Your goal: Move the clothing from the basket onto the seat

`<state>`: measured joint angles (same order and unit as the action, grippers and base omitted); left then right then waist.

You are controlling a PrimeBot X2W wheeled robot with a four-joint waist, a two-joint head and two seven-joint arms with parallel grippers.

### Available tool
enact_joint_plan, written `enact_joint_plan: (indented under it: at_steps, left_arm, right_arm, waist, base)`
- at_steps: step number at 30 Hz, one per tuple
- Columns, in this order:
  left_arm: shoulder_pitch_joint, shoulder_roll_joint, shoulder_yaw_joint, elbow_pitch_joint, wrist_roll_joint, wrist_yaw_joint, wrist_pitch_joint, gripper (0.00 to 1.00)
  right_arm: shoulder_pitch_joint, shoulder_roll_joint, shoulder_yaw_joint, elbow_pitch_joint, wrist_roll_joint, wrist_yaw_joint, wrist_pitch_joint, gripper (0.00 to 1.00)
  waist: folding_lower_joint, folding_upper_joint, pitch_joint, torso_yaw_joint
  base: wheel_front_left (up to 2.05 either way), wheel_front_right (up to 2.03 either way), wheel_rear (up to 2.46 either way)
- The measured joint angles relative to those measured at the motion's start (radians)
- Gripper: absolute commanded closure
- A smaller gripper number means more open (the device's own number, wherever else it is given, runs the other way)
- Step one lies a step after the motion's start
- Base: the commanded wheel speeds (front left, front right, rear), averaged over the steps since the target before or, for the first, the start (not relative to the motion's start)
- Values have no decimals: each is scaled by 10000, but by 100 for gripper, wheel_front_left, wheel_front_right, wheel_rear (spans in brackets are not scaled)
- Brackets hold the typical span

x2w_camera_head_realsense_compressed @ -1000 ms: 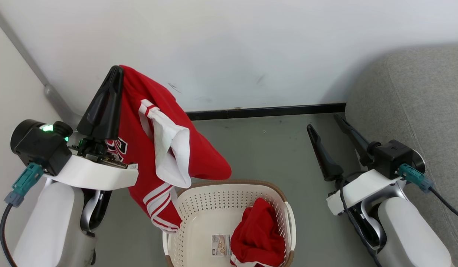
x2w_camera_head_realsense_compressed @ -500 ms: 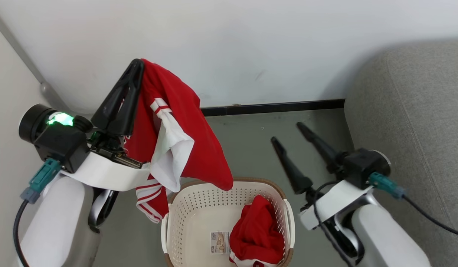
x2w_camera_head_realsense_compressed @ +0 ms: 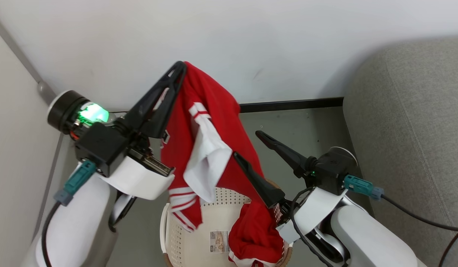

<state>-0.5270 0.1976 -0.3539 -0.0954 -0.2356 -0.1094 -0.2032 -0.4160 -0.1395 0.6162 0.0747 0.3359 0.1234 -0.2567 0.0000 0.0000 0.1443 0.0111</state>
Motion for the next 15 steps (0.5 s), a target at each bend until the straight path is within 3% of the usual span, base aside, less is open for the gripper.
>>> enact_joint_plan:
  at_steps: [15]
  left_arm:
    - [-385, -65, -1279, -623, 322, -90, 146, 100]
  right_arm:
    - [-302, -556, 382, -88, 616, 0, 0, 0]
  waist:
    - [0, 0, 19, -53]
  base:
    - [0, 0, 0]
